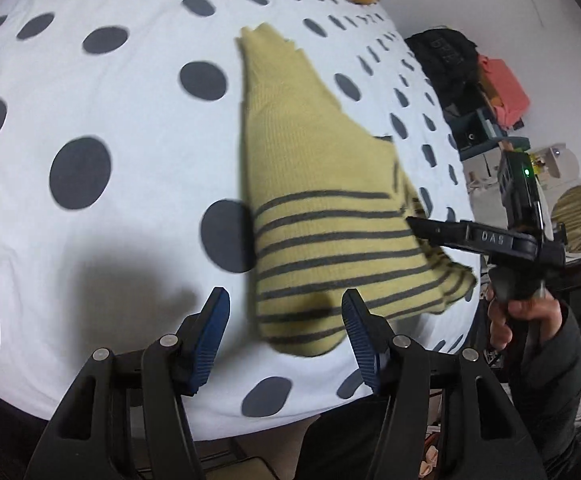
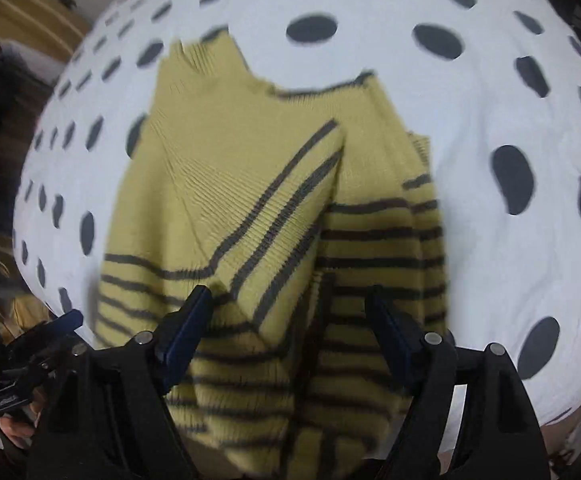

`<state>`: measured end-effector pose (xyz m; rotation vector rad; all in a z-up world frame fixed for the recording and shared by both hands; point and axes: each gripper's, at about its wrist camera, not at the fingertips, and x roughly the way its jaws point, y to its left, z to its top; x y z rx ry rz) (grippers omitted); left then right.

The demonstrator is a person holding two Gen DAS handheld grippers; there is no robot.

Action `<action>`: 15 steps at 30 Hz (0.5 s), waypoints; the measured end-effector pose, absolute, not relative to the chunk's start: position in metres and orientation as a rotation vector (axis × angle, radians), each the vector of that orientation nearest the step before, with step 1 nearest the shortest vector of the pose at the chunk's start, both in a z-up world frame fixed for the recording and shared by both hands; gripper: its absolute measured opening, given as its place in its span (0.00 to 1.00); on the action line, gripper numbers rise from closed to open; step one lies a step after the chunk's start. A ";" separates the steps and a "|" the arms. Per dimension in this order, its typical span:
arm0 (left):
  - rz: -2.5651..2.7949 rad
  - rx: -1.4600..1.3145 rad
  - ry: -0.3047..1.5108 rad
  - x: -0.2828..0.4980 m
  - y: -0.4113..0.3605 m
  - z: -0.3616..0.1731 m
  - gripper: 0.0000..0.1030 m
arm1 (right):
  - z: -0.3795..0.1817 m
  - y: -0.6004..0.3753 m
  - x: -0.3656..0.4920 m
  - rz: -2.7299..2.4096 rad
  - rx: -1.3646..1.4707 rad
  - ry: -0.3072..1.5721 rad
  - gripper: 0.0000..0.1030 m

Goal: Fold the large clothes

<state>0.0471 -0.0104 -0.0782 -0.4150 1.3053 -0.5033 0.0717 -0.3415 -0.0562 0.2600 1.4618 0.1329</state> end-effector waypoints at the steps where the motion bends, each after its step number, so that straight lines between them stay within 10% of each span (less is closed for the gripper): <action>1: -0.507 -0.419 1.321 0.047 -0.010 -0.084 0.57 | -0.066 -0.338 0.076 0.173 0.299 1.491 0.69; 4: -0.513 -0.426 1.350 0.047 -0.008 -0.096 0.59 | -0.070 -0.329 0.076 0.224 0.307 1.489 0.36; 15: -0.537 -0.398 1.369 0.033 -0.015 -0.107 0.69 | -0.032 -0.290 0.047 -0.004 -0.338 1.312 0.18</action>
